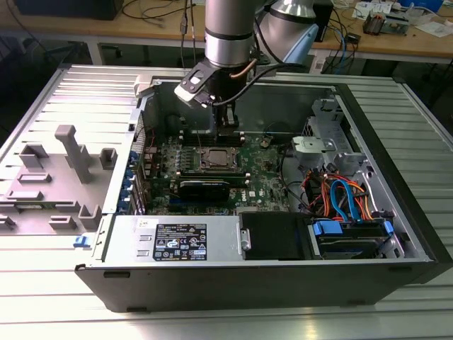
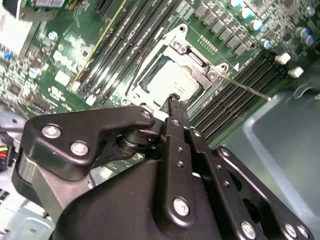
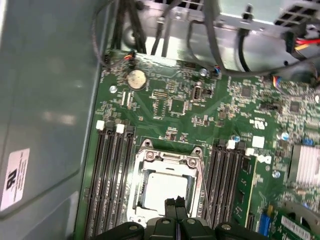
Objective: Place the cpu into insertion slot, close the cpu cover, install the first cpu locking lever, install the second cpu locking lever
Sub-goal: 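Install the first cpu locking lever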
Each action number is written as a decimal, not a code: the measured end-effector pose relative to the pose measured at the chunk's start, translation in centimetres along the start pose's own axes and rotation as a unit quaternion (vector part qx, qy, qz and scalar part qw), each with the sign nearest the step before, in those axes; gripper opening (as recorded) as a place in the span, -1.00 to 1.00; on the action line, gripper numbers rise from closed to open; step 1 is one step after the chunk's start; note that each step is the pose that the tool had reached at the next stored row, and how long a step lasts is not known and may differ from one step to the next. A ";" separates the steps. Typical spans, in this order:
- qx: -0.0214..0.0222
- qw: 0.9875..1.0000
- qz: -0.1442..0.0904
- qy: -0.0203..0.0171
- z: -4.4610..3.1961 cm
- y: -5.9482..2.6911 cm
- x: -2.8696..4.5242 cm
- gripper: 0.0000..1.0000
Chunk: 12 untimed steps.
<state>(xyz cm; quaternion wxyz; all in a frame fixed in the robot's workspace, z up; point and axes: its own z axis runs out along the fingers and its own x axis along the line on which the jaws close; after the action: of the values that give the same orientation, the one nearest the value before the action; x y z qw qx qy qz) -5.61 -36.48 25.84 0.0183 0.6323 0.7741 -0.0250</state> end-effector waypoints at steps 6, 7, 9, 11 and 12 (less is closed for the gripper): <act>-0.004 0.998 -0.065 -0.001 0.00 -0.01 0.00 -0.79; -0.005 0.997 -0.076 -0.001 0.00 -0.01 0.00 -0.79; -0.007 0.994 -0.110 -0.002 0.00 -0.02 0.01 -0.79; -0.008 0.992 -0.129 -0.002 0.00 -0.09 0.02 -0.79; -0.008 0.991 -0.133 -0.002 0.00 -0.14 0.03 -0.79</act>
<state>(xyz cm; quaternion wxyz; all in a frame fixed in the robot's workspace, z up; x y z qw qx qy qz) -5.75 -36.48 25.84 0.0215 0.5236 0.8514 -0.0225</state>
